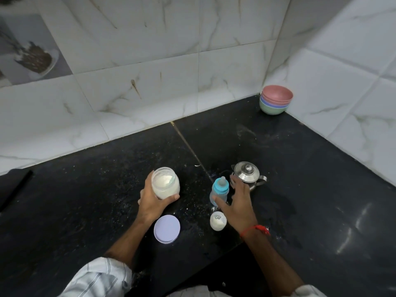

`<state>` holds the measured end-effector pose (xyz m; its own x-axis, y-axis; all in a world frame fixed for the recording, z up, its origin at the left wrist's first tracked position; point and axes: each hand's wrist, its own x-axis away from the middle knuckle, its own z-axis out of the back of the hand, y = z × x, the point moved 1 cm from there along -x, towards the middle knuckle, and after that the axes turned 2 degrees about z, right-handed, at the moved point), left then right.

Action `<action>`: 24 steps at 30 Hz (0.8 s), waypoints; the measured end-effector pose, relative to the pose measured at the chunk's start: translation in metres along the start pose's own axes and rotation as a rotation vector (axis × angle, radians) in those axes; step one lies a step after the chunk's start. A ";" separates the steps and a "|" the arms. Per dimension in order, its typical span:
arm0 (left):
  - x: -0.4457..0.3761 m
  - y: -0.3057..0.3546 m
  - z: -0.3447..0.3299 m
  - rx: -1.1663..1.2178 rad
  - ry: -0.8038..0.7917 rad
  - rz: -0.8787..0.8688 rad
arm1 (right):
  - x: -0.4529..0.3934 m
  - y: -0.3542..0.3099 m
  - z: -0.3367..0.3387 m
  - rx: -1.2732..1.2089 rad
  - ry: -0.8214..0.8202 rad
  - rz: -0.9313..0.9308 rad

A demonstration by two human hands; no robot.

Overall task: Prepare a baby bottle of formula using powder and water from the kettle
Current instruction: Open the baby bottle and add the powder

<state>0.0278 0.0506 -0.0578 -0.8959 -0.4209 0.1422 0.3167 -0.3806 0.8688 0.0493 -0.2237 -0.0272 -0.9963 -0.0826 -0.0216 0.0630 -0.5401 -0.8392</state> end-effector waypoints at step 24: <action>0.132 0.075 -0.029 0.077 -0.322 -0.405 | 0.054 -0.089 0.010 -0.704 -0.429 0.368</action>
<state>-0.0582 -0.0574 0.0130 -0.9961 0.0267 -0.0843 -0.0880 -0.3937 0.9150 -0.0094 -0.1887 0.0521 -0.8043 -0.5302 -0.2685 0.1833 0.2085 -0.9607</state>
